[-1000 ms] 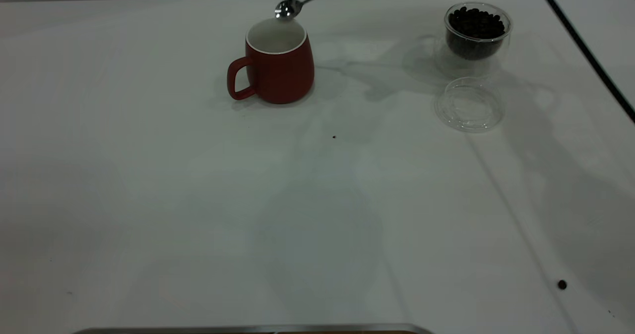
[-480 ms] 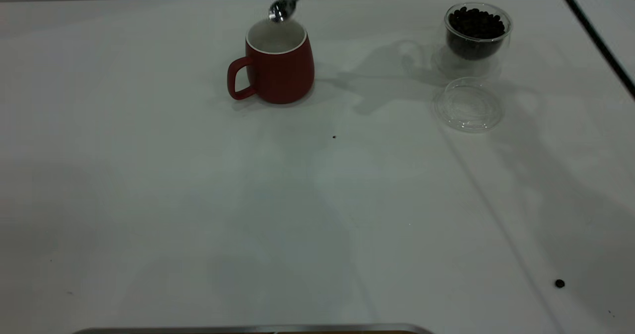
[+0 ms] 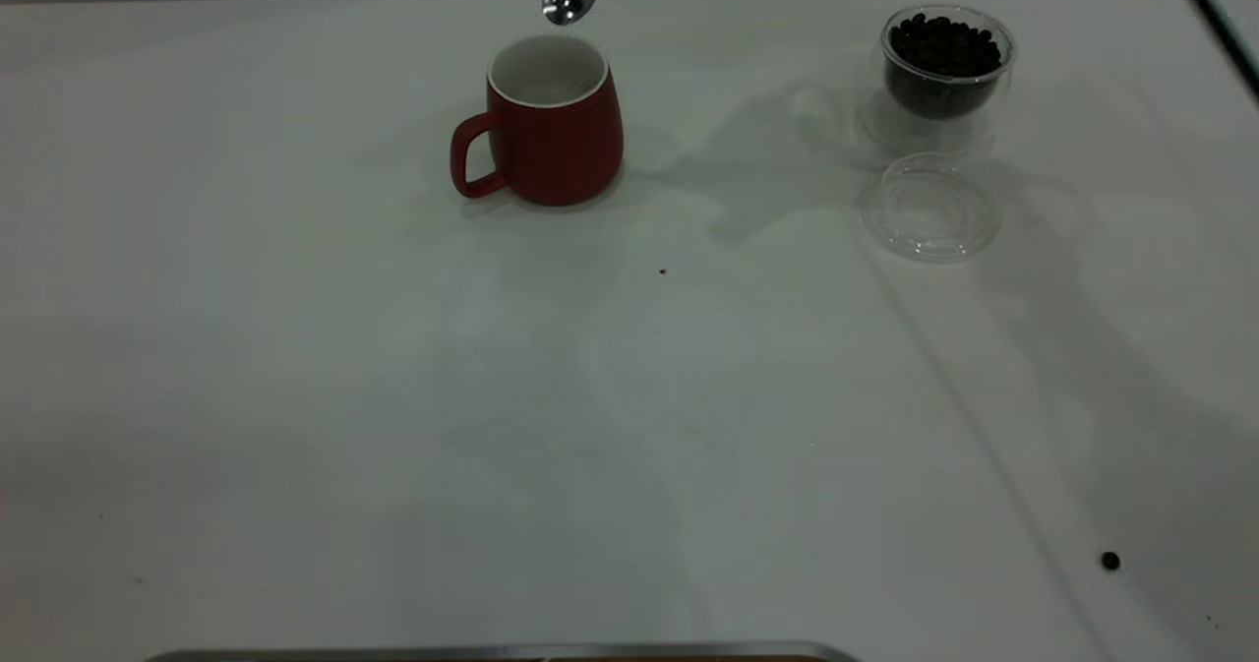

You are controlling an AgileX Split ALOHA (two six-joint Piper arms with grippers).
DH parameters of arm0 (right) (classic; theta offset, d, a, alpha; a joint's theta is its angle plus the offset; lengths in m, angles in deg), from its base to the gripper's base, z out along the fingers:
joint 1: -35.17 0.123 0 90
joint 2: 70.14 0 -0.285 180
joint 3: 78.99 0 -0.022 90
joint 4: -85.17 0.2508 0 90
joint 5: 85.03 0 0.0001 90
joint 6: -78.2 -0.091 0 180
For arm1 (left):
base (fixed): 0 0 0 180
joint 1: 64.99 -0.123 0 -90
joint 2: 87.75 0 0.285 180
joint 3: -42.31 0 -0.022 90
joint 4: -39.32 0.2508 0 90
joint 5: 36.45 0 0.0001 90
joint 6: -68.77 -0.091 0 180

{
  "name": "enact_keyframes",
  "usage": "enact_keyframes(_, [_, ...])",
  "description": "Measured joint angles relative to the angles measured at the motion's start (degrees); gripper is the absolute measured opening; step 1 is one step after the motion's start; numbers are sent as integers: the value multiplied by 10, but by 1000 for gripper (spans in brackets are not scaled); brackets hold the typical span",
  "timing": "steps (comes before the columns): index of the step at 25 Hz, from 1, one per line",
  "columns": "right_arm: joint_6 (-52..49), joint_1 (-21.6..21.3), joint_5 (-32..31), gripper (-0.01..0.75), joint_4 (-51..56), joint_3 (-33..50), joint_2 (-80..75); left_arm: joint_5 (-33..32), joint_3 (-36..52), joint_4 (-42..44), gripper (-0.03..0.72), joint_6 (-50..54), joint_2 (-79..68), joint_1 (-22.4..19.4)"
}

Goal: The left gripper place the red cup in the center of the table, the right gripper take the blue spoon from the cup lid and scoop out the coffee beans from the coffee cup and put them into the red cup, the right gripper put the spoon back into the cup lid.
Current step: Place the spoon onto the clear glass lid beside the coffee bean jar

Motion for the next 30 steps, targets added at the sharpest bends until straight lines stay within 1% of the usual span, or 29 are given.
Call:
enact_keyframes(3, [-59, -3, -58, 102, -62, 0, 49, 0, 0, 0, 444, -1, 0, 0])
enact_keyframes(6, [-95, -20, -93, 102, -81, 0, 87, 0, 0, 0, 444, -1, 0, 0])
enact_keyframes(9, [-112, -53, -109, 102, -85, 6, 112, 0, 0, 0, 444, -1, 0, 0])
enact_keyframes(11, [-116, -83, -118, 102, -85, 26, 129, 0, 0, 0, 444, -1, 0, 0])
enact_keyframes(13, [-121, -111, -126, 102, -82, 64, 145, 0, 0, 0, 444, -1, 0, 0])
enact_keyframes(15, [-121, -138, -122, 102, -72, 109, 161, 0, 0, 0, 444, -1, 0, 0])
enact_keyframes(17, [-114, -161, -99, 102, -58, 166, 168, 0, 0, 0, 444, -1, 0, 0])
enact_keyframes(19, [-107, -181, -56, 102, -39, 224, 171, 0, 0, 0, 444, -1, 0, 0])
enact_keyframes(21, [-96, -202, 1, 102, -14, 287, 171, 0, 0, 0, 444, -1, 0, 0])
enact_keyframes(23, [-78, -220, 75, 102, 20, 353, 171, 0, 0, 0, 444, -1, 0, 0])
enact_keyframes(25, [-42, -235, 129, 102, 73, 401, 166, 0, 0, 0, 444, -1, 0, 0])
enact_keyframes(27, [6, -246, 158, 102, 134, 433, 151, 0, 0, 0, 444, -1, 0, 0])
enact_keyframes(30, [91, -258, 171, 102, 238, 442, 107, 0, 0, 0, 444, -1, 0, 0])
